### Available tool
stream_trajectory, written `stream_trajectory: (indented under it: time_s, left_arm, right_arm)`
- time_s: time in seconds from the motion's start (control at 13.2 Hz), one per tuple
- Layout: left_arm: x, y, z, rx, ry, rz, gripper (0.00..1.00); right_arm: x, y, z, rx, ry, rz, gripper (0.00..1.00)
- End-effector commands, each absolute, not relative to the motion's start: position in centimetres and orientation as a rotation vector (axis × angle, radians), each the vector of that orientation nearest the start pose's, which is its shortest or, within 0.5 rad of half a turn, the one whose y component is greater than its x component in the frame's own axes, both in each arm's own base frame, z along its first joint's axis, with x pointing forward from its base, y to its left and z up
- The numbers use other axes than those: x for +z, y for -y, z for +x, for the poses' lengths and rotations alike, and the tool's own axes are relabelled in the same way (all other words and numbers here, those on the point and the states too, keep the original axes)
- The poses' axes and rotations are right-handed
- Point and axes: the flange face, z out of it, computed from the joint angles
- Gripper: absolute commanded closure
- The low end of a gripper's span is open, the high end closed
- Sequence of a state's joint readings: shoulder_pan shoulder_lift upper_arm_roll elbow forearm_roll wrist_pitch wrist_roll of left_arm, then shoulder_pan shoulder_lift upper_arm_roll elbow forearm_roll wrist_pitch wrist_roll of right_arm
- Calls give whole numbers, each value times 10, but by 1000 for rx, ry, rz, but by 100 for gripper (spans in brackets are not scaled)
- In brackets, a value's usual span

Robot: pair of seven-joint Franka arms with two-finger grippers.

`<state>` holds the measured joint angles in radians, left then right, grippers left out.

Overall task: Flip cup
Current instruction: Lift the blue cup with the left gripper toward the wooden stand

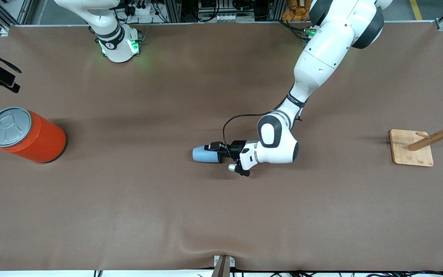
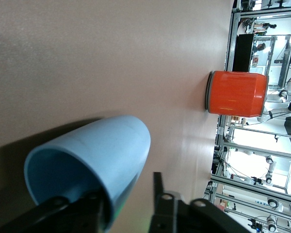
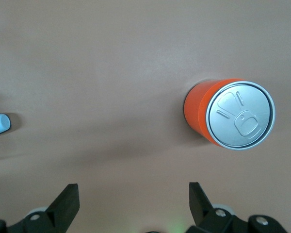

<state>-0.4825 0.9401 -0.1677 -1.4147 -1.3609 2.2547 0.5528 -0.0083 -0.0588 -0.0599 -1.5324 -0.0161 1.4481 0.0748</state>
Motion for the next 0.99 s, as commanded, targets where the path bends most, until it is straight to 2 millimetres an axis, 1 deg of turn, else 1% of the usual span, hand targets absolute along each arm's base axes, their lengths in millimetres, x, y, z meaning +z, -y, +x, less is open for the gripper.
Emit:
stream_trajectory:
  time_s: [0.0,0.08,0.15,0.3,0.46,0.61,0.68,0.76,0.91]
  left_arm:
    - [154,441,587,-134,128,2036,100]
    - [158,436,591,-128,137,2044,100]
    - [167,435,594,-117,163,2056,100]
    - [178,431,599,-127,159,2081,100]
    - [212,435,602,-125,170,2104,100]
    - [252,441,603,-163,111,2117,100]
    - [270,440,604,-175,99,2133,100]
    - [287,436,605,-182,128,2166,100]
    - [327,412,611,-189,152,2266,100]
  right_arm:
    - [666,41,516,24,-234,-3133,0]
    - [666,42,515,27,-239,-3132,0]
    - [666,42,515,29,-239,-3132,0]
    - [668,42,515,24,-239,-3132,0]
    - [668,42,514,27,-239,-3132,0]
    - [669,41,514,27,-238,-3131,0]
    - [670,42,514,24,-239,-3132,0]
    - [669,41,514,27,-239,-3132,0]
    - [670,42,513,27,-241,-3130,0]
